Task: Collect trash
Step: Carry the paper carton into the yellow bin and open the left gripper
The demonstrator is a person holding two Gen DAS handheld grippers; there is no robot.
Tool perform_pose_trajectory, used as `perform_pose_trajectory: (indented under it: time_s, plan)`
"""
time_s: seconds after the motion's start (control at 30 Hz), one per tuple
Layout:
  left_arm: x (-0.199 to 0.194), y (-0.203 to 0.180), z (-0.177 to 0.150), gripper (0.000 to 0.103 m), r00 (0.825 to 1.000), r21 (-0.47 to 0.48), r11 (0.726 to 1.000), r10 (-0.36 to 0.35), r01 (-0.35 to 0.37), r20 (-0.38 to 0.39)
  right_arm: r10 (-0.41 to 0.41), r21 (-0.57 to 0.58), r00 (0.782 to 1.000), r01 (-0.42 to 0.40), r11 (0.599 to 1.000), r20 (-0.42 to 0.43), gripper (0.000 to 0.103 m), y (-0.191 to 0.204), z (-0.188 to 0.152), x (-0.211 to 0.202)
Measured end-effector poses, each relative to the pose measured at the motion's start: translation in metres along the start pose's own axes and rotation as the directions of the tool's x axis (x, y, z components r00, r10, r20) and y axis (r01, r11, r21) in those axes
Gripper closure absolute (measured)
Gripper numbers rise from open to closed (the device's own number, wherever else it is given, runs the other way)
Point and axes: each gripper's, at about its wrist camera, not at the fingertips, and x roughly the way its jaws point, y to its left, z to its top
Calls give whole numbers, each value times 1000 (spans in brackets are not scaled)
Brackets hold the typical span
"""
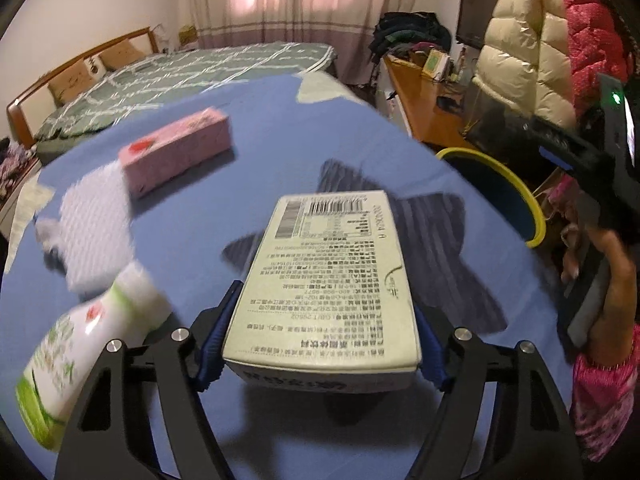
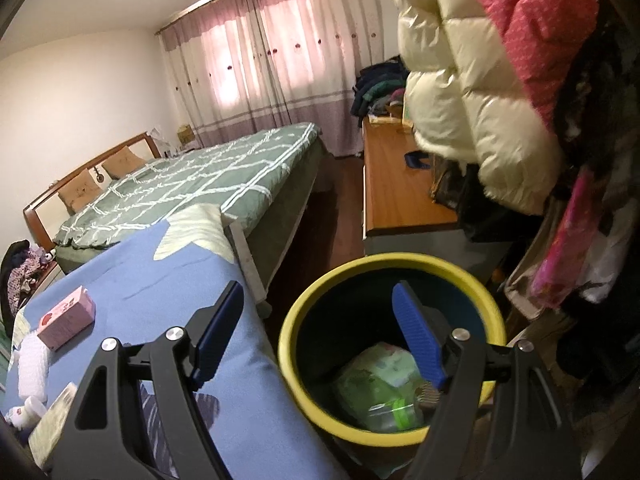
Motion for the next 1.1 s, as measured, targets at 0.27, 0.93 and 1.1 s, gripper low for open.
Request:
perform_pose_trajectory:
  time_s: [0.27,0.93,1.1]
  plan:
    - [21,-55,50,30,997,98,993,-72,69,27,-32,57,997,28,998,72,30,-53,9,-36]
    - [119,-224,132,30,986,303,938,-159,165,-44,-151,154,982,133,979,116,30,-138,12,-61]
    - [131,-226,137,12,995,298,950,-98,92,4,-156,158,980,136,978,120,30,-141,13,-65]
